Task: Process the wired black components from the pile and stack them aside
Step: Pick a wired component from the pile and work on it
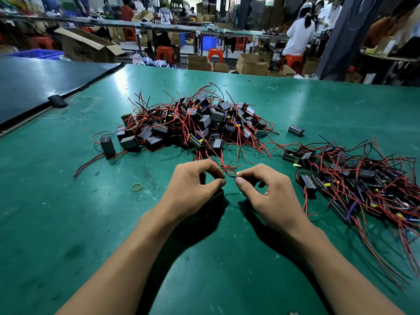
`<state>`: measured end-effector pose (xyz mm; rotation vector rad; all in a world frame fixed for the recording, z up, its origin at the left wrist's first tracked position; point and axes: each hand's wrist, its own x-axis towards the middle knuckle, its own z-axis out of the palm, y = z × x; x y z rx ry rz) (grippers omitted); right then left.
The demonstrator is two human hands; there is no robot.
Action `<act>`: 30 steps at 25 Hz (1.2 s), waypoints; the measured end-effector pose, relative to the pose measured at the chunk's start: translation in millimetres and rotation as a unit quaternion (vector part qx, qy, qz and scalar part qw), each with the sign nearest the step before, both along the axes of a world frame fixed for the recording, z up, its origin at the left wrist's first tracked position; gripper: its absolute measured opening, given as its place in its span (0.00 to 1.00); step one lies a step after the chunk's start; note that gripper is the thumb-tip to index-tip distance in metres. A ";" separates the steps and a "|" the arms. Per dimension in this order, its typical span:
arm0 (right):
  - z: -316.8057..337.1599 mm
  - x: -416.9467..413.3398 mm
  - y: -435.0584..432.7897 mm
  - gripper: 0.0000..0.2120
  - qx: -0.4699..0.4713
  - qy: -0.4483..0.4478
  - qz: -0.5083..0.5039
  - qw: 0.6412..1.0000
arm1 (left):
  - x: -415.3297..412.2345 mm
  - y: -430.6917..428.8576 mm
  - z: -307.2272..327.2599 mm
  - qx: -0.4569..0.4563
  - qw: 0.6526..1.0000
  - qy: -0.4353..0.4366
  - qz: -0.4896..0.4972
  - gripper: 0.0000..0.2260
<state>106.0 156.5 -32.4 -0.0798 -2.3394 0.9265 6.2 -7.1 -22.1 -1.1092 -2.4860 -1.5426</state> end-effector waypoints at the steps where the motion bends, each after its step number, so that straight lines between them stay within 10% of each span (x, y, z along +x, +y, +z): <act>1: 0.2 0.1 -0.5 0.02 0.002 0.004 0.003 1.000 | 0.1 0.5 -0.6 0.005 1.000 -0.001 0.000 0.04; 30: -8.9 -9.2 -12.9 0.12 0.022 -0.033 -0.080 0.996 | 13.2 14.5 -0.1 0.102 0.981 -0.165 0.029 0.03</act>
